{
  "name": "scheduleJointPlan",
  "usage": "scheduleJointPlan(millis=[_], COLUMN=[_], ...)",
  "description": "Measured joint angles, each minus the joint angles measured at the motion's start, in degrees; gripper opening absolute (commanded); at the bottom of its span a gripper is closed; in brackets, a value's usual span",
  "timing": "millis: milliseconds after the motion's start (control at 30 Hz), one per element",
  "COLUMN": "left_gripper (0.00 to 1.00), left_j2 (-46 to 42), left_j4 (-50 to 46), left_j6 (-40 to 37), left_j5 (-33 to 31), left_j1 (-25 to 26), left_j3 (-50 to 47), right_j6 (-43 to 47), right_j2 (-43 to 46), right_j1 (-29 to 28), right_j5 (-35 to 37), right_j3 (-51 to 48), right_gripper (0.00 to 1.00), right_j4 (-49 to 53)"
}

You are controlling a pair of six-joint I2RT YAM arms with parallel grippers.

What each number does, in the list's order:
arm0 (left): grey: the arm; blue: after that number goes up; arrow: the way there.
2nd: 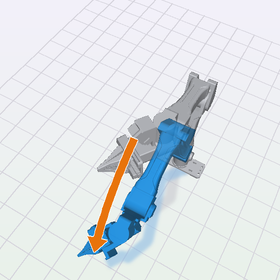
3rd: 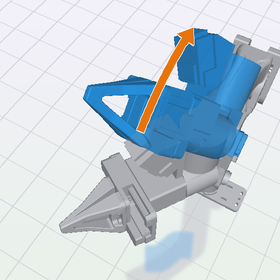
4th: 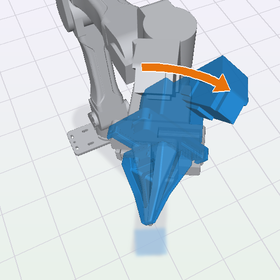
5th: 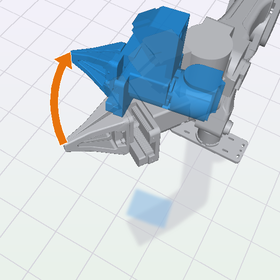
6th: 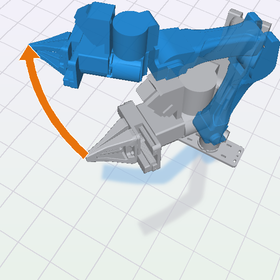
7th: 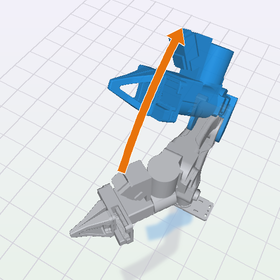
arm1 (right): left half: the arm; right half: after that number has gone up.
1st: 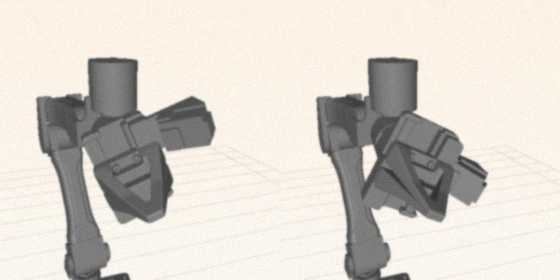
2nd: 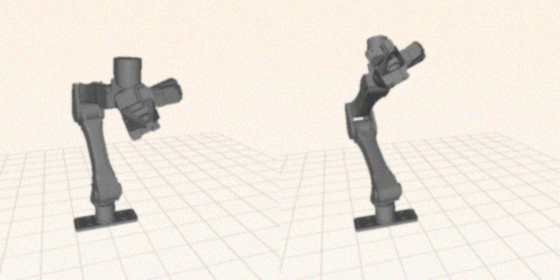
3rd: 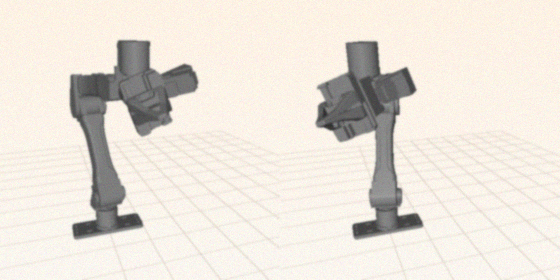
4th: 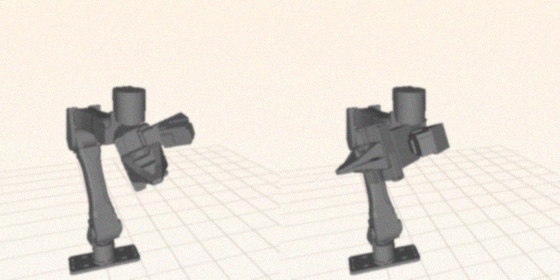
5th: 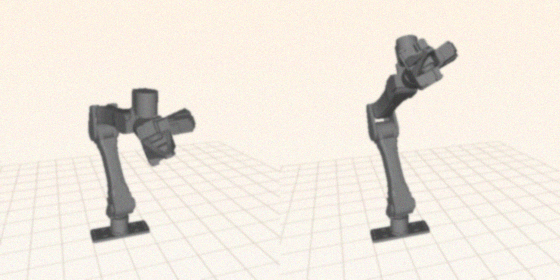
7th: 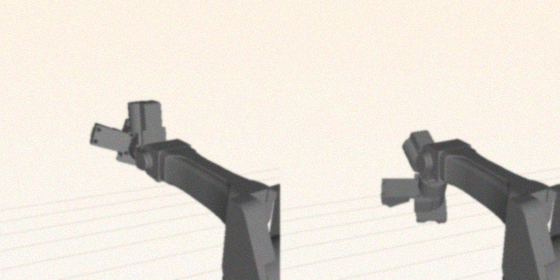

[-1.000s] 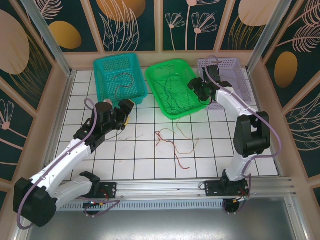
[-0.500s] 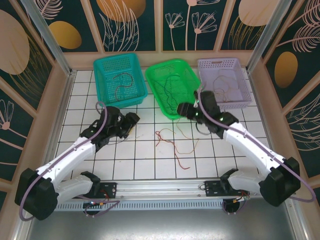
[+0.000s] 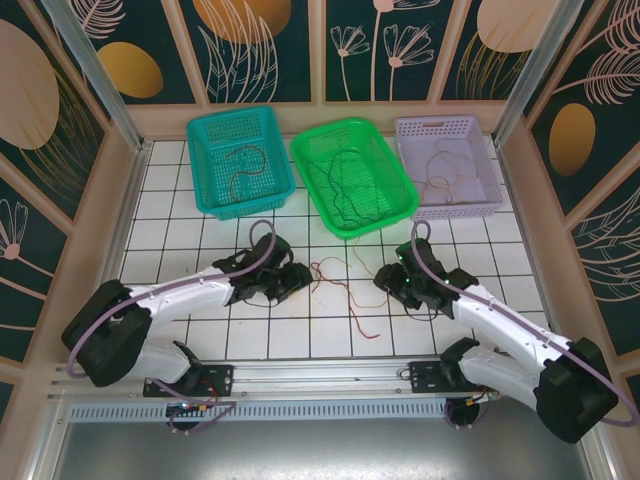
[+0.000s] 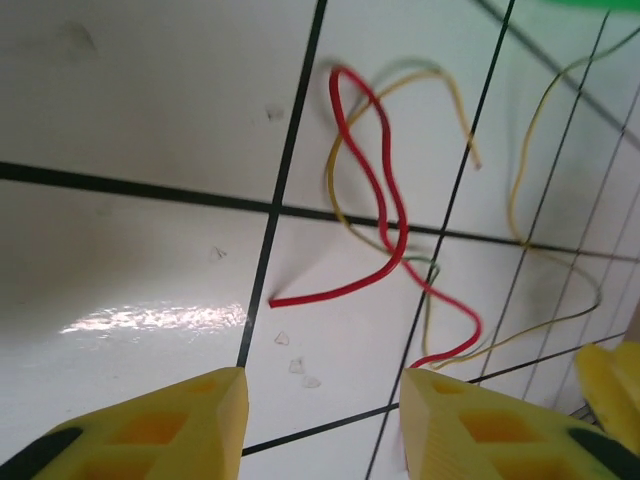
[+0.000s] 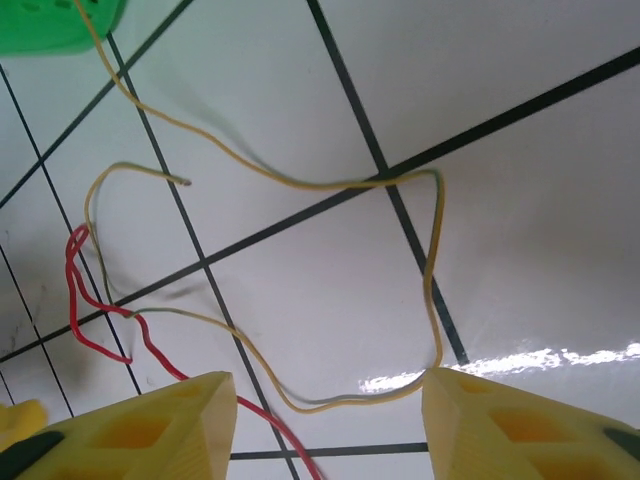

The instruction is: Untangle the cables

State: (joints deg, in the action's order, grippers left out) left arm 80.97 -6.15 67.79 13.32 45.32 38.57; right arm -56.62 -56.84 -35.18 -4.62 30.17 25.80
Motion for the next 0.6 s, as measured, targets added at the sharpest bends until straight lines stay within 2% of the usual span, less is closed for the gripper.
scheduleJointPlan(millis=[100,200,433,600], left_gripper=[0.46,0.49,0.53,0.52], left_j2=[2.16,4.24,6.58,9.77], left_j4=[0.35,0.28,-0.09,-0.26], left_j6=[-3.67,-7.74,-14.75,-18.86], left_j5=[-0.09,-0.66,-3.98,-5.99], left_j1=[2.6,4.46,4.98,5.05], left_j3=[0.35,1.81,3.3,5.97], right_j6=[-0.7,-0.26,5.57,9.84], right_j2=[-0.9,-2.84,-12.0,-18.03], right_j1=[-2.14,-4.57,-11.06,-12.17], right_j5=[0.0,-0.28,-1.03,-1.44], right_j3=[0.13,0.98,5.66,6.49], right_gripper=[0.42,0.42,0.4,0.37], right_j4=[-0.52,-0.7,-4.9,-9.38])
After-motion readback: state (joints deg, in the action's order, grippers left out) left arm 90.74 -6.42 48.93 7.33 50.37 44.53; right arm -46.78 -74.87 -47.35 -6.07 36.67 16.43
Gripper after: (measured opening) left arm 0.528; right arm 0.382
